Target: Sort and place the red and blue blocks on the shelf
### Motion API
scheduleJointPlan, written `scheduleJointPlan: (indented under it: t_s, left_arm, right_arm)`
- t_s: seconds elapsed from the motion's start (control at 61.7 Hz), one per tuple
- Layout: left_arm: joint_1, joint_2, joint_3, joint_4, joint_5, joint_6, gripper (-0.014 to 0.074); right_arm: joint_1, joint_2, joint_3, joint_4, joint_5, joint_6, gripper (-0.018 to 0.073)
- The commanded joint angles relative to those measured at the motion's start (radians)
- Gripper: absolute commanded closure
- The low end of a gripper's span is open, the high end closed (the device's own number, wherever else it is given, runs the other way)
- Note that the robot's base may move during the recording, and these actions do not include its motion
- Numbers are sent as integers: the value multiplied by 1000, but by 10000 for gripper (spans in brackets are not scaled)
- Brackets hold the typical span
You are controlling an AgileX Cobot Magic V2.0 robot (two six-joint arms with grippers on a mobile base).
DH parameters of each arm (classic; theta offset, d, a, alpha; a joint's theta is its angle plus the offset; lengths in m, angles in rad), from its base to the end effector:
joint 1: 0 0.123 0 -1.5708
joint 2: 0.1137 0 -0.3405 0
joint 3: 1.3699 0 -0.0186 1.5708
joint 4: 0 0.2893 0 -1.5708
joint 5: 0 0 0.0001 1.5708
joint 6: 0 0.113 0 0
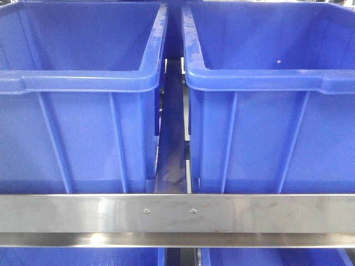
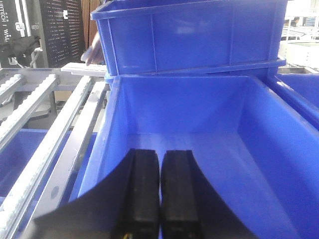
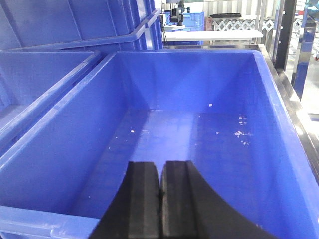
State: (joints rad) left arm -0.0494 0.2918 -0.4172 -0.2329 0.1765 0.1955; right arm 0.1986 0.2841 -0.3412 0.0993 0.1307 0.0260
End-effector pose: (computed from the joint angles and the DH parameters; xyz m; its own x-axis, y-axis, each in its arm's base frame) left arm 0.0785 -0.0085 0.3410 0.0376 -0.0358 -0.9987 0.0911 0.9953 -0.0322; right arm 0.0808 0.0178 0.3164 -0.0122 0.1242 -0.9922 -0.2101 0.9698 0.1239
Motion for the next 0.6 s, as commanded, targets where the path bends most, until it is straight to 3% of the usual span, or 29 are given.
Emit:
scheduleJointPlan:
  t_s: [0.0,0.146,0.308,0.583]
  left_arm:
    - [-6,6,-27,-4,-75,-3,471]
    - [-6,6,-27,-4,-75,-3,471]
    - [-6,6,-27,-4,-77,-3,471]
    - [-6,6,-27,-4,-77,-3,471]
  right_arm:
    - [-2,6,-18,1,-103,-2,503]
    - [-22,-2,7,13,-105,-2,503]
    - [-132,-48,49,23,-107,-2,503]
    - [-141,-198,201,-42,-199,-2,503]
